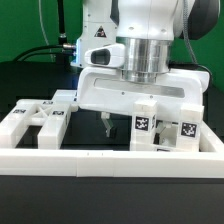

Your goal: Assemble chair

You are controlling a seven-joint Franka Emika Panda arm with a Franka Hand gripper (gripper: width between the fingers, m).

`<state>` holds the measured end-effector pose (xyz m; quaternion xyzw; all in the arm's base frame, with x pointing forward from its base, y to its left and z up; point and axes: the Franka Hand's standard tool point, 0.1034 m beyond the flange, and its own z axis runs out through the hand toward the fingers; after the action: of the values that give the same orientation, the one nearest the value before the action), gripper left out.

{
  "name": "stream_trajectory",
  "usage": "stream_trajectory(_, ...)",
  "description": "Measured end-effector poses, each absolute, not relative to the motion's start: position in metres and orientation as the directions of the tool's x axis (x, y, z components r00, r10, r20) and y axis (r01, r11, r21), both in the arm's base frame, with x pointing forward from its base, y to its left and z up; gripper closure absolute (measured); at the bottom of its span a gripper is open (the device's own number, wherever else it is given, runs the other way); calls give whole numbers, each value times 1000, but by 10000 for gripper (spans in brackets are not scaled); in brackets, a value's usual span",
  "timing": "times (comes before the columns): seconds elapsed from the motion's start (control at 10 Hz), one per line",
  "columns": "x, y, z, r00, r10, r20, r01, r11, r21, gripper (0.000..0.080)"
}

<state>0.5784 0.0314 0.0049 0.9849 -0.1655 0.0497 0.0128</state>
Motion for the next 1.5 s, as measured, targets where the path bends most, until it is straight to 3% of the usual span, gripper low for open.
stream_trajectory(0.2,578,31,5,941,-324,102,-327,-945,9,151)
stream_trajectory(0.4,578,31,5,941,-323,102,-326,-945,9,413)
stream_trajectory(0.5,578,31,5,941,-323,101,-326,-945,9,413)
stream_trajectory(0.6,578,31,5,941,-323,101,-326,-945,9,596)
stream_trajectory(0.7,578,32,5,941,-323,101,-325,-946,9,722)
stream_trajectory(0.9,580,32,8,944,-314,104,-316,-949,6,765)
stream_trajectory(1.2,580,35,21,963,-255,87,-256,-967,4,765)
stream_trajectory(1.5,579,27,61,987,-152,50,-152,-988,-13,765)
